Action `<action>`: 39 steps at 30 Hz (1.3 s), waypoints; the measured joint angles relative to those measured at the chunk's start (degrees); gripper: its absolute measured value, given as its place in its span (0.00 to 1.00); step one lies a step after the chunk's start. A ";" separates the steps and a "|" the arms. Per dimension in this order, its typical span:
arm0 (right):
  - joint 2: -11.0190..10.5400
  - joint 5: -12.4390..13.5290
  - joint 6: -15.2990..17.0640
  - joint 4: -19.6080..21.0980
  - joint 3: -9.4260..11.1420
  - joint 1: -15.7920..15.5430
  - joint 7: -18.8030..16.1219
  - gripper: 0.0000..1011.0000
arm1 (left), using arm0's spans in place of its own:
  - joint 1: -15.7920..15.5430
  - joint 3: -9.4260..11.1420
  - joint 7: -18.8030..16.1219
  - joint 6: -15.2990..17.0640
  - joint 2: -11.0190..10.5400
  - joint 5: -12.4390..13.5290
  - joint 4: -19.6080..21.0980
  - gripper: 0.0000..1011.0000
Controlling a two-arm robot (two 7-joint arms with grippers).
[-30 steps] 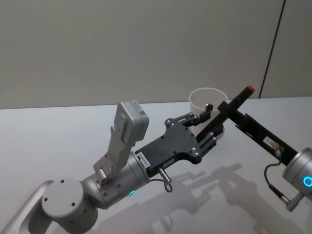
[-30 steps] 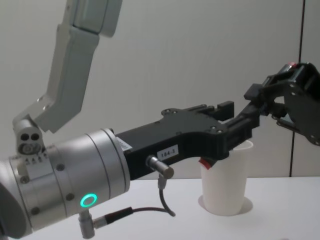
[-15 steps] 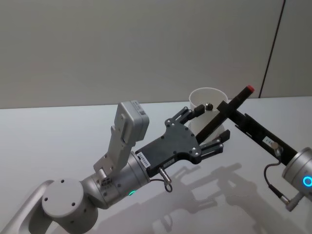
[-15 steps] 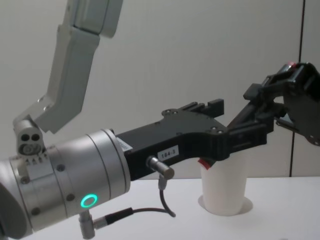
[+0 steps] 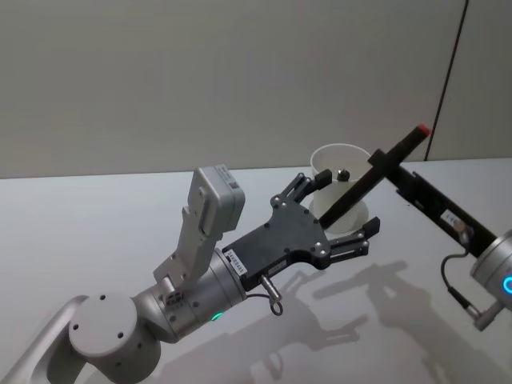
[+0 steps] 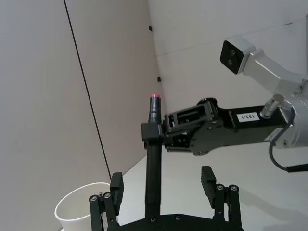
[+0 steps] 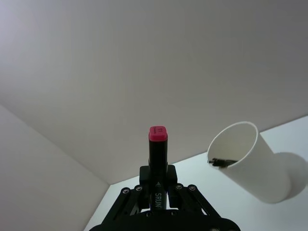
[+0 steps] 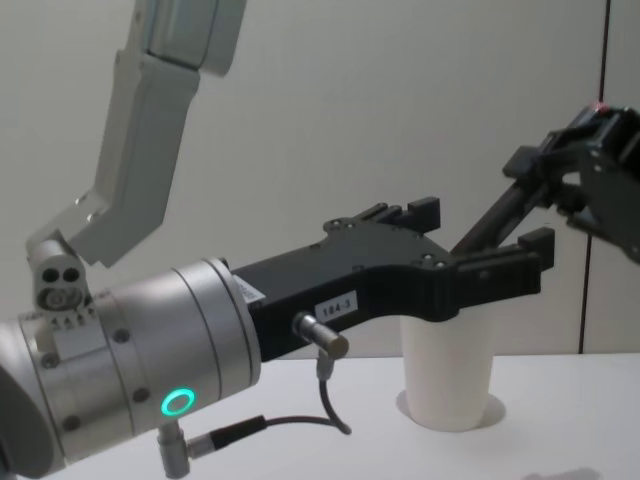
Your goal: Place the pen into the pen holder.
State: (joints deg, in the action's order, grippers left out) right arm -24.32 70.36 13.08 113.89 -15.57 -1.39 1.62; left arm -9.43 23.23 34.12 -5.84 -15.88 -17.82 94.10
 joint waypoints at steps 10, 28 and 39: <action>-0.20 -5.52 -3.80 -2.92 0.64 2.63 -3.44 0.19 | 0.00 0.00 0.00 0.00 0.00 0.00 0.00 0.99; 1.15 -22.94 -9.85 -10.35 0.34 9.63 -10.74 0.19 | 0.00 0.00 0.00 -0.01 0.00 -0.01 0.00 0.99; 3.09 -35.15 -12.62 -15.79 -0.65 14.06 -12.61 0.19 | 0.00 0.00 0.00 -0.01 0.00 -0.01 0.00 0.99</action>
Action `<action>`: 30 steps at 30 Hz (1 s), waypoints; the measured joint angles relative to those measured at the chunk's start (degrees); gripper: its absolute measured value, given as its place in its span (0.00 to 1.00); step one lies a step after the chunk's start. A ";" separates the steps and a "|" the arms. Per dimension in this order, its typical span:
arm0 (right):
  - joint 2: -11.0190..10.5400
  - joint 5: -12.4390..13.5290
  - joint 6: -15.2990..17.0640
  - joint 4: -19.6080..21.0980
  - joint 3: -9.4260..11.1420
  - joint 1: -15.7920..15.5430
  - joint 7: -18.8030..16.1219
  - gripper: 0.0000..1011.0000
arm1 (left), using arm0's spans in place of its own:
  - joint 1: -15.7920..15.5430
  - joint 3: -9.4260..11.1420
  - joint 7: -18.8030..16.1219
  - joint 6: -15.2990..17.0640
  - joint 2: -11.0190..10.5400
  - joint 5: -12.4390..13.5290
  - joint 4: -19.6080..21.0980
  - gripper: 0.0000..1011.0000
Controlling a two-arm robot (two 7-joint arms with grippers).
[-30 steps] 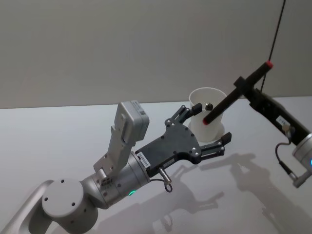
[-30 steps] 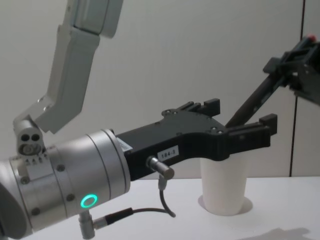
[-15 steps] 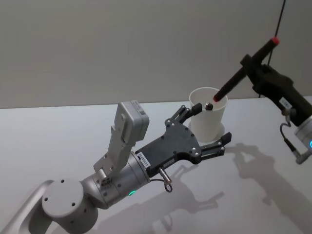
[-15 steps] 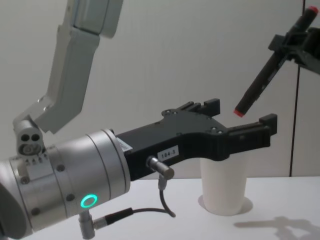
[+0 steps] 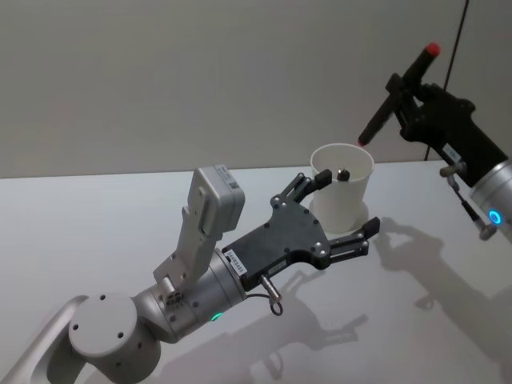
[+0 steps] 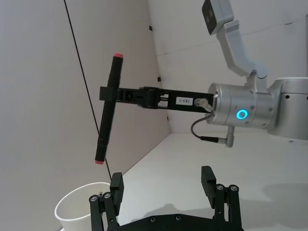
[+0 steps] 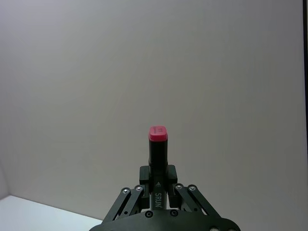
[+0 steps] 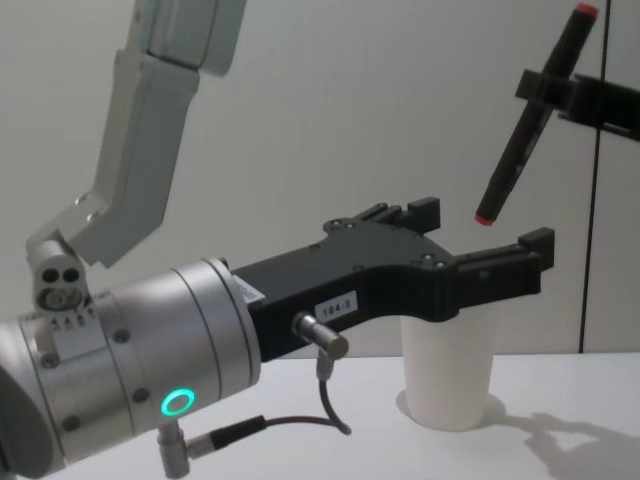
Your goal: Place the pen into the pen holder.
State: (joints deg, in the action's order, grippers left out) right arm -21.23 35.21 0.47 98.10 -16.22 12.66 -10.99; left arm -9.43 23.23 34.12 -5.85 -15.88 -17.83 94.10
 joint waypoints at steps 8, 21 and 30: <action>2.13 -9.33 -2.08 -5.55 -1.11 3.50 -0.14 0.19 | 0.00 0.00 0.00 0.00 0.00 0.00 0.00 0.99; 4.85 -16.95 -3.74 -11.79 -2.72 6.45 -0.53 0.19 | 0.00 0.00 0.00 0.00 0.00 0.00 0.00 0.99; 6.04 -18.00 -4.16 -13.75 -3.59 7.07 -1.94 0.19 | 0.00 0.00 0.00 0.00 0.00 0.01 0.00 0.99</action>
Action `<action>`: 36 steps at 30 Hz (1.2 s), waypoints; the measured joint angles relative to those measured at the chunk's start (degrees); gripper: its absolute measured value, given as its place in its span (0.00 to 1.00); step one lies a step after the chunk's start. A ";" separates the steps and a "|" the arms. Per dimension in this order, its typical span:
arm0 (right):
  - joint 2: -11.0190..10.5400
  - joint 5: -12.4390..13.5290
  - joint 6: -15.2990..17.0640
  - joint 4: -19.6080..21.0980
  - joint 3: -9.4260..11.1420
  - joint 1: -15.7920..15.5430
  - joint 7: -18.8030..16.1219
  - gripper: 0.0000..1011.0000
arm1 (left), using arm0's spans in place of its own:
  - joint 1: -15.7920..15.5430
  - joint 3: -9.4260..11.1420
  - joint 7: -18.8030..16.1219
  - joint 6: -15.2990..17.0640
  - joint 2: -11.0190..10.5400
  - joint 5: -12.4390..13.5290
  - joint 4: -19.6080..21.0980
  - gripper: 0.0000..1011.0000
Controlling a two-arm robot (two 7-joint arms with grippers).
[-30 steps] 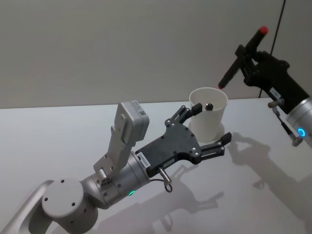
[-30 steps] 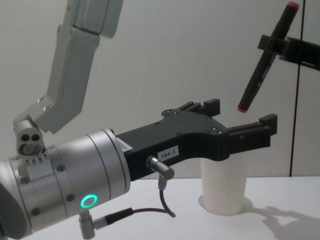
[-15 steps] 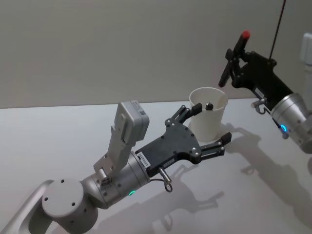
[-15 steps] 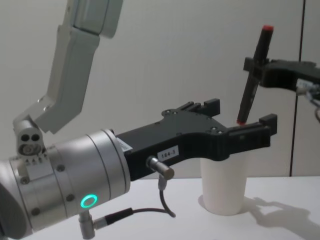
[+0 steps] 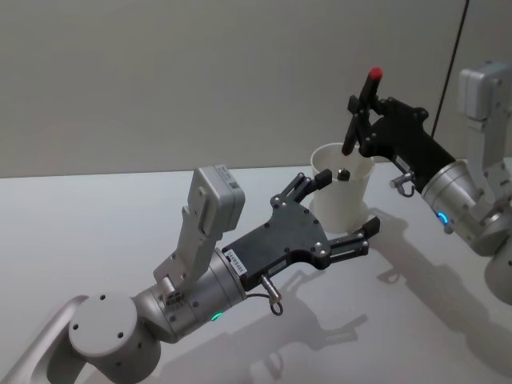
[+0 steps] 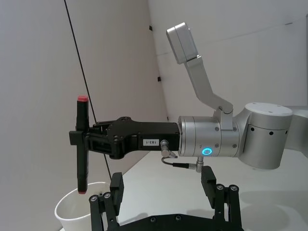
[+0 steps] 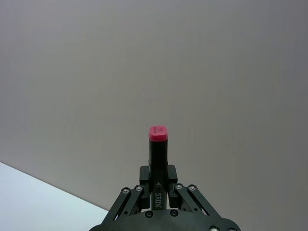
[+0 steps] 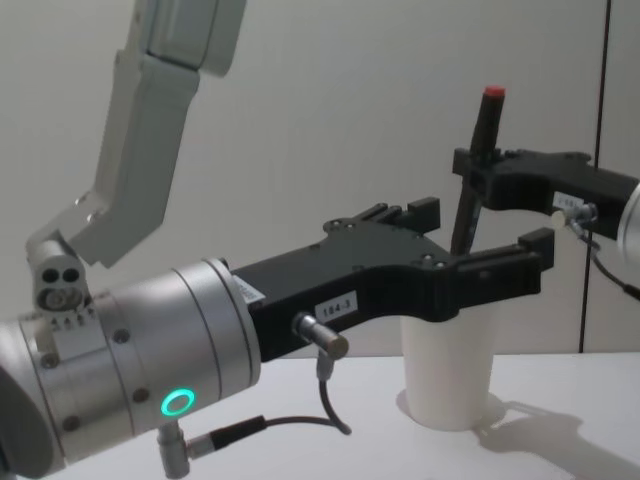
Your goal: Place the pen into the pen holder.
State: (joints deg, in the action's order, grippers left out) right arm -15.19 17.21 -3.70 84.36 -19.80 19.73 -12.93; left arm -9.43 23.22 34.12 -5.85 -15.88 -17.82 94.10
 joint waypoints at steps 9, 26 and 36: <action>0.36 -0.69 1.06 -0.43 -0.51 -0.23 -0.02 0.19 | 0.00 0.00 0.00 0.00 0.00 0.00 0.00 0.99; 0.03 -3.84 4.82 0.59 -1.14 -1.83 2.90 0.21 | 0.00 0.00 0.00 0.00 0.00 0.00 0.00 0.99; -0.04 -4.64 5.71 0.84 -1.30 -2.21 3.62 0.49 | 0.00 0.00 0.00 0.00 0.00 0.00 0.00 0.99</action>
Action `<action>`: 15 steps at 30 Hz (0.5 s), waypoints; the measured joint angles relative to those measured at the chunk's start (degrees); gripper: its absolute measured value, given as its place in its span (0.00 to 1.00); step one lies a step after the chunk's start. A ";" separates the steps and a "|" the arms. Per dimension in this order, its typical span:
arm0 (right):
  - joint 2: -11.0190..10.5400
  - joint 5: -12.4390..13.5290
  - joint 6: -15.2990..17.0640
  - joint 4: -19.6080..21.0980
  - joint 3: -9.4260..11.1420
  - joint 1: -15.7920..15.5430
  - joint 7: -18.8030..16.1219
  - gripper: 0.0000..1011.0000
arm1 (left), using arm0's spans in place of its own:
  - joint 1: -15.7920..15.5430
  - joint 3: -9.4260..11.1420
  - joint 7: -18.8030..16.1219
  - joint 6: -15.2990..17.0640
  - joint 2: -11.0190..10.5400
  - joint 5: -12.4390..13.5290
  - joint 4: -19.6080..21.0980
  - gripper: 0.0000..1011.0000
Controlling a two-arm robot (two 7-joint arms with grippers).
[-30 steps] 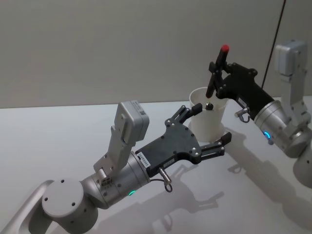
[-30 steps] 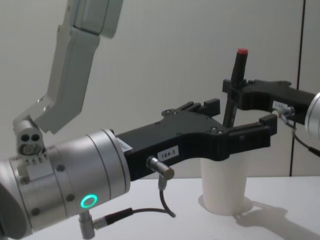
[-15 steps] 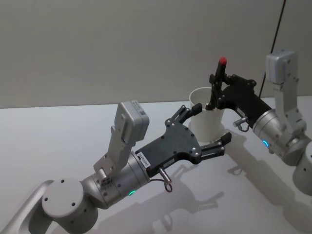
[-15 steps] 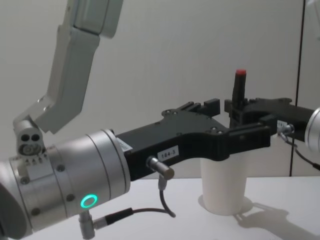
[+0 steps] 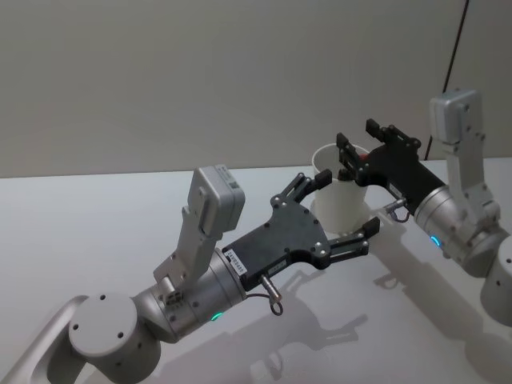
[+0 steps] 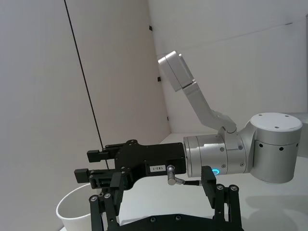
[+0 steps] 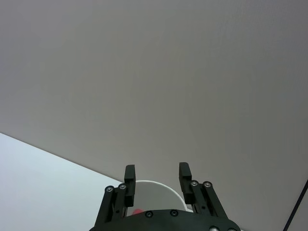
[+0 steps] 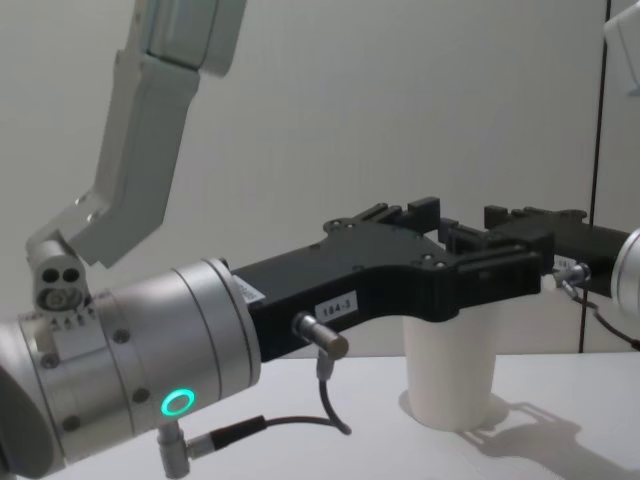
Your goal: Place the pen into the pen holder.
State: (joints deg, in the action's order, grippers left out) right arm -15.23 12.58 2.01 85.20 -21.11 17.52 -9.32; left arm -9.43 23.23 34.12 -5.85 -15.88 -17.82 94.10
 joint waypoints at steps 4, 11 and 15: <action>-0.03 -0.20 0.18 0.07 -0.03 -0.09 0.18 0.60 | 0.00 0.00 0.00 0.00 0.00 0.00 0.00 0.99; -0.06 -0.34 0.35 0.14 -0.05 -0.17 0.27 0.84 | 0.00 0.00 0.00 0.00 0.00 0.00 0.00 0.99; -0.14 0.02 0.35 0.43 0.04 -0.25 0.24 0.94 | 0.00 0.00 0.00 0.00 0.00 0.00 0.00 0.99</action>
State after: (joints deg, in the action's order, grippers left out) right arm -15.37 12.60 2.36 85.63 -21.07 17.27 -9.07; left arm -9.43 23.22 34.12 -5.85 -15.88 -17.82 94.10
